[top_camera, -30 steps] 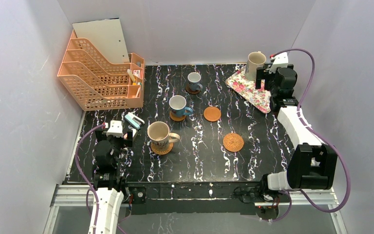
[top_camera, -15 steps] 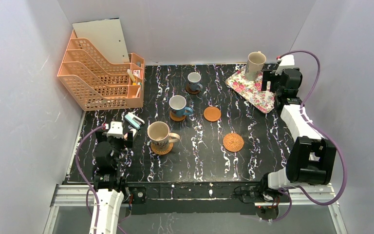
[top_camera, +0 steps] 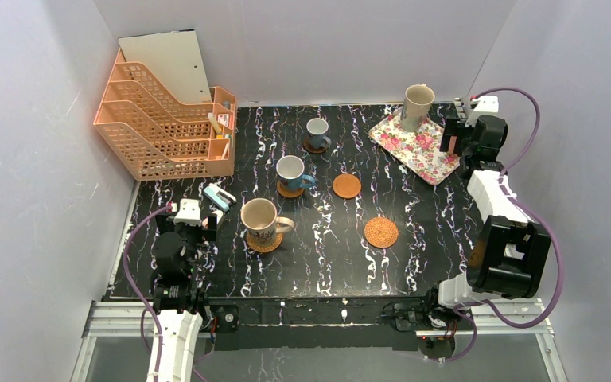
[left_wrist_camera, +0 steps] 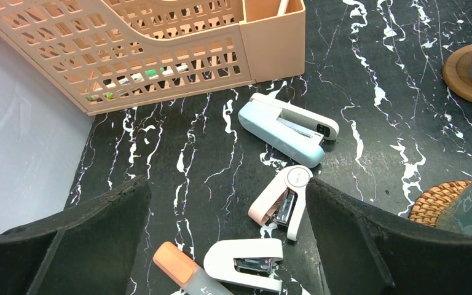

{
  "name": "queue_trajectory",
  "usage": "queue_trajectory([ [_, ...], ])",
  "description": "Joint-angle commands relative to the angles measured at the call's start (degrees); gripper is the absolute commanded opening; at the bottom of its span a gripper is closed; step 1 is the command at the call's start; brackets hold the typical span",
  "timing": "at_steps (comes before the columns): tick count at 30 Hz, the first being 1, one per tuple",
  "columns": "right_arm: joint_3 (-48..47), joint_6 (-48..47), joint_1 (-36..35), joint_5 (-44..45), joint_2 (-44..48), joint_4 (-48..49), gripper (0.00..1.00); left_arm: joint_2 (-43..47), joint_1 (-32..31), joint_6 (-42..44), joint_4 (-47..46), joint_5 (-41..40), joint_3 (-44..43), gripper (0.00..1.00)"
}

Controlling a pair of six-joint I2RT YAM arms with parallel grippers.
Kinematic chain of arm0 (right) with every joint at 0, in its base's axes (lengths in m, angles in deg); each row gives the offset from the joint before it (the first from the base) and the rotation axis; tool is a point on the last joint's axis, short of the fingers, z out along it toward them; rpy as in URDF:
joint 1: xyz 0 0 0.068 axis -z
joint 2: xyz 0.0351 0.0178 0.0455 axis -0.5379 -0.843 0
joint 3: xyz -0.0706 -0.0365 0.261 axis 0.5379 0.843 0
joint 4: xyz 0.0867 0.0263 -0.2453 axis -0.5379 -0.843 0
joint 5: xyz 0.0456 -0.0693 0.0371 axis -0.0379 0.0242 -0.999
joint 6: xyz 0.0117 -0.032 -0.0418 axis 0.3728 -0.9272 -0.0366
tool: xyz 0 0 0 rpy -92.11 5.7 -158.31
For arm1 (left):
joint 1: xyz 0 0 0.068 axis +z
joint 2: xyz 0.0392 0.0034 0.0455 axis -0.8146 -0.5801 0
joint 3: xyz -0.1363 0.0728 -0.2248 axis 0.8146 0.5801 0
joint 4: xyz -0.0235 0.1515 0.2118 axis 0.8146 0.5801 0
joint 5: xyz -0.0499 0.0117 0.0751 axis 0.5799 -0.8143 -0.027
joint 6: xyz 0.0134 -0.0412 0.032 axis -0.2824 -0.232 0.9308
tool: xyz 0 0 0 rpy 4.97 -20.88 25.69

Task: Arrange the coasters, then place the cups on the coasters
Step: Move the cup to the tray.

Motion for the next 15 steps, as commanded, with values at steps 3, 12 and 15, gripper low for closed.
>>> queue_trajectory([
  [3, -1.64, 3.37, 2.38, -0.22, -0.92, 0.96, 0.98, 0.9, 0.22, 0.41, 0.18, -0.43, 0.6, 0.95],
  [12, -4.4, 2.22, 2.68, 1.97, -5.35, 1.33, 0.98, 1.23, 0.22, 0.32, 0.23, -1.11, 0.69, 0.95],
  [15, -5.94, 0.91, 2.24, 4.13, -7.18, 1.24, 0.98, 1.35, 0.2, 0.12, 0.18, -1.85, 0.77, 0.95],
])
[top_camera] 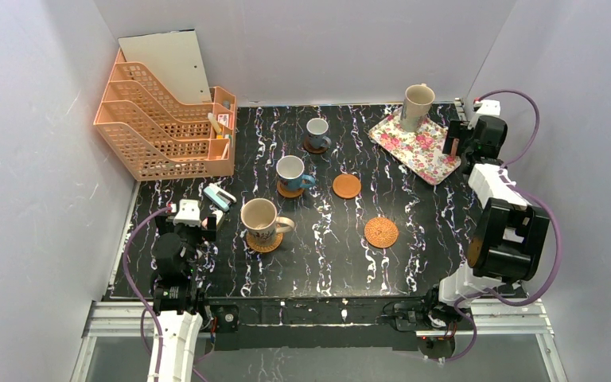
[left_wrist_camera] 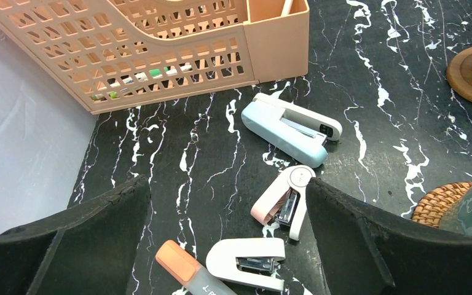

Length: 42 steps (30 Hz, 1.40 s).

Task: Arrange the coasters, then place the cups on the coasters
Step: Move the cup to the tray.

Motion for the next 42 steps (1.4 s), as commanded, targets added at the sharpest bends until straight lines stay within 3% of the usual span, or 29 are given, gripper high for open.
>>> queue_trajectory([
  [1, -4.49, -1.68, -0.33, 3.43, -1.82, 1.9, 0.98, 0.52, 0.26, -0.02, -0.4, -1.77, 0.75, 0.96],
  [13, -18.34, -2.39, -0.67, 5.09, -13.23, -1.01, 0.98, -0.62, 0.27, -0.31, -0.96, -2.72, 0.62, 0.96],
  [21, -18.86, -3.98, -1.46, -1.58, -14.43, -2.2, 0.98, -1.35, 0.22, -0.31, -1.27, -2.82, 0.54, 0.96],
  [30, -19.86, -6.43, -2.95, -0.52, -17.93, -2.96, 0.95, -0.65, 0.27, -0.14, -0.84, -2.34, 0.62, 0.96],
  [35, -20.45, -7.7, -3.0, 0.08, -19.69, -3.16, 0.91, -0.4, 0.27, -0.19, -0.78, -2.3, 0.64, 0.96],
  [42, -20.85, -8.63, -3.04, -1.61, -20.16, -4.51, 0.78, -0.36, 0.27, -0.18, -0.85, -2.44, 0.71, 0.96],
])
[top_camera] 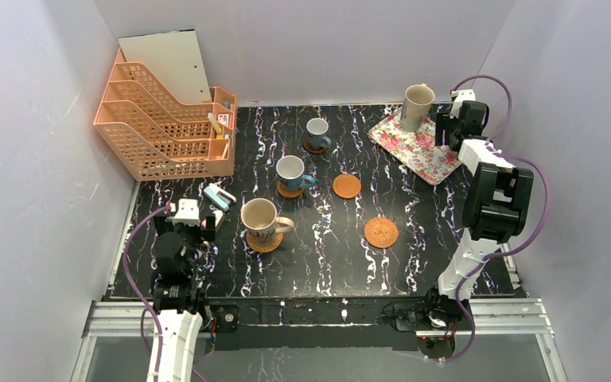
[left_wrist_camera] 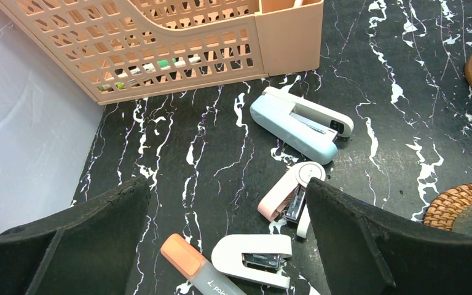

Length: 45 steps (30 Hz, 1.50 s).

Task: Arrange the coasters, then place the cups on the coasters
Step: Move the cup to the tray.

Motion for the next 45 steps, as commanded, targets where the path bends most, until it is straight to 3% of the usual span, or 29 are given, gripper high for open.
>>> queue_trajectory([
  [1, -2.79, -1.29, 0.04, -0.97, 0.03, 0.1, 0.75, 0.48, 0.24, -0.1, -0.78, -0.22, 0.54, 0.96],
  [7, -3.15, -3.05, 0.04, 0.08, -1.13, -0.34, 0.56, 0.74, 0.27, -0.01, -0.56, 0.16, 0.62, 0.96],
  [13, -3.15, -3.89, 0.04, 0.19, -1.41, -0.61, 0.49, 1.5, 0.26, 0.04, -0.39, 0.32, 0.71, 0.96],
  [17, -3.23, -4.17, 0.06, 0.23, -1.52, -1.0, 0.39, 1.69, 0.25, -0.01, -0.38, 0.08, 0.71, 0.96],
  [27, -3.48, -5.23, 0.1, -1.83, -0.07, -2.31, 0.01, 1.89, 0.26, 0.08, -0.38, 0.0, 0.8, 0.96],
  [38, -3.21, 6.15, -0.32, -14.4, 7.82, -6.81, 0.01, 1.96, 0.26, 0.08, -0.38, -0.15, 0.84, 0.96],
  [45, -2.88, 7.53, -2.61, -15.42, 8.02, -8.37, 0.01, 1.73, 0.25, 0.08, -0.32, -0.18, 0.85, 0.96],
])
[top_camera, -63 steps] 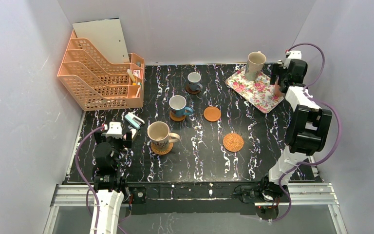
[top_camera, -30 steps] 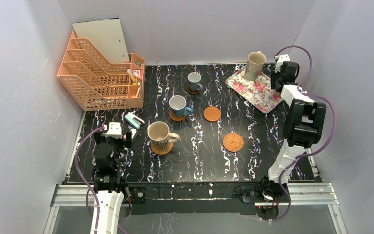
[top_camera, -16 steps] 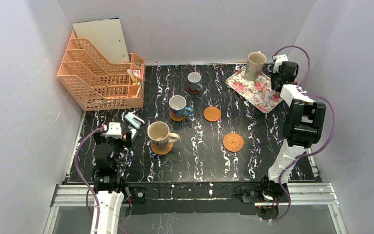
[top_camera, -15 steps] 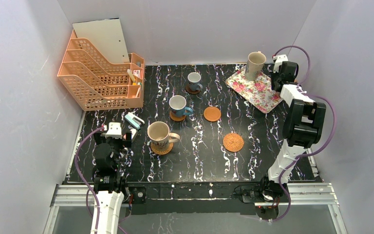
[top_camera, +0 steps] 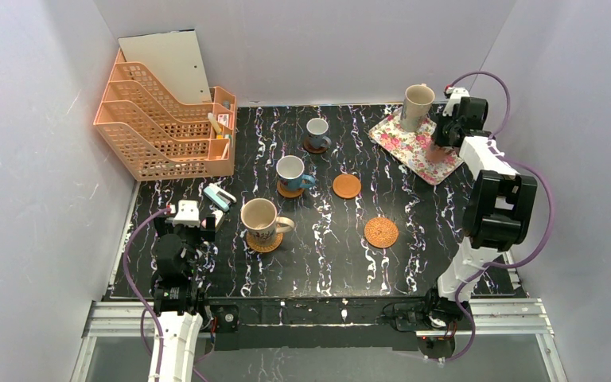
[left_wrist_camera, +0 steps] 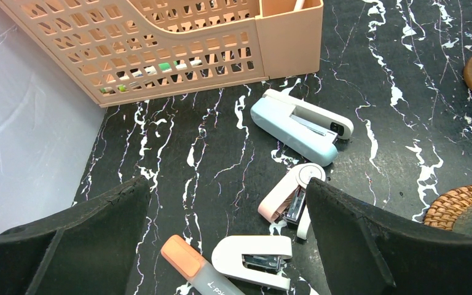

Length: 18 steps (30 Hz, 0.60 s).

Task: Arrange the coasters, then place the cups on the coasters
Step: Move the cup to the tray.

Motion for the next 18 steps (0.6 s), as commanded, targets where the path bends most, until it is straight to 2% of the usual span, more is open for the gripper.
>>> queue_trajectory([
  [1, -1.53, 1.64, -1.64, -1.94, 3.07, 1.92, 0.01, -0.05, 0.2, 0.02, -0.44, -0.38, 0.17, 0.96],
  [16, -2.69, -0.51, -3.76, -1.32, 0.24, -0.52, 0.01, -0.13, 0.23, -0.05, -0.62, -0.64, 0.17, 0.96],
  [18, -2.7, -0.73, -3.95, -1.8, 0.01, -0.68, 0.04, -0.15, 0.27, 0.03, -0.52, -0.31, 0.17, 0.96],
])
